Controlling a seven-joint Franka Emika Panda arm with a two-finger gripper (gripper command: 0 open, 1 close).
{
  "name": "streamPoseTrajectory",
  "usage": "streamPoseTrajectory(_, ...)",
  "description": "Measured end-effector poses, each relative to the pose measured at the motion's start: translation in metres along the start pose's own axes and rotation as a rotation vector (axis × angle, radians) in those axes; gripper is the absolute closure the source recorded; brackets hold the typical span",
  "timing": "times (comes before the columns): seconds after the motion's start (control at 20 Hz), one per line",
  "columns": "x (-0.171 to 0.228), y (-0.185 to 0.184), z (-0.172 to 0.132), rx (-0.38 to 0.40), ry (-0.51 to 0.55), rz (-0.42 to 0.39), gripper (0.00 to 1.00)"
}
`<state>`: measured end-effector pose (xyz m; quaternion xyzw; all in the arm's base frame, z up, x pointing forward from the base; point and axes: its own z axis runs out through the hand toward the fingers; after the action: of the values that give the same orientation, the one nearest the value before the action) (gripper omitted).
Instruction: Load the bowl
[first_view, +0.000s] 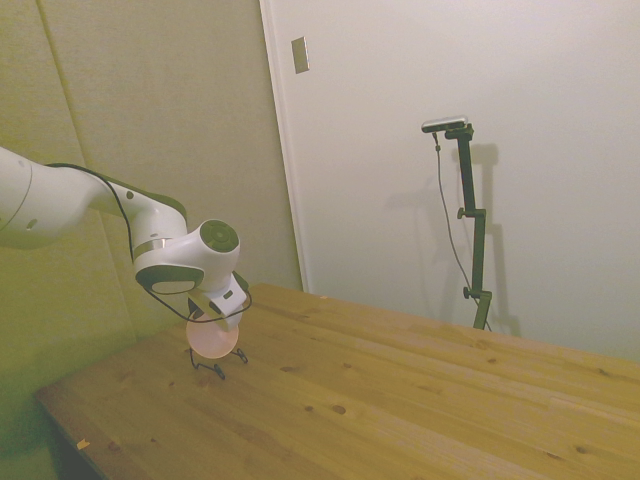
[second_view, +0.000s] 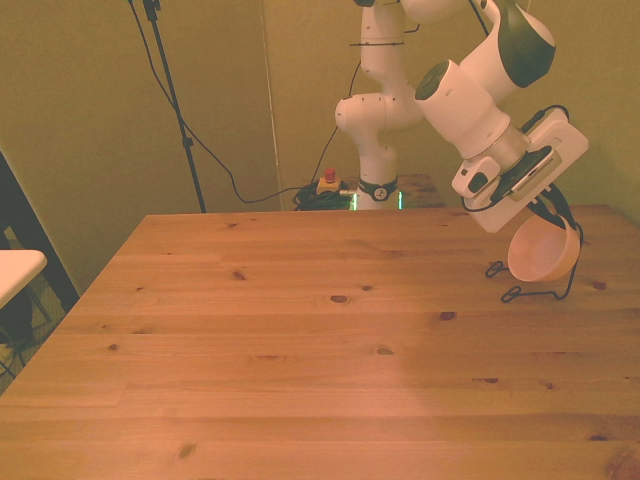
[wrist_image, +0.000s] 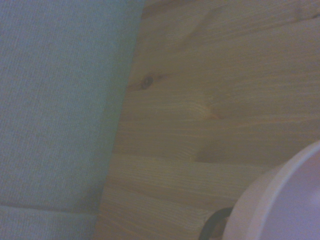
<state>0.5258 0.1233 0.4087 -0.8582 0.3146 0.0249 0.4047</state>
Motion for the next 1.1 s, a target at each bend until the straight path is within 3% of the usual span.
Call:
streamPoseTrajectory(0.4,0.005,0.006,0.005,-0.007,-0.006,0.01,1.0)
streamPoseTrajectory(0.45,0.005,0.007,0.005,-0.007,-0.005,0.012,0.0)
streamPoseTrajectory(1.1,0.009,0.02,0.003,-0.02,0.003,0.034,0.0)
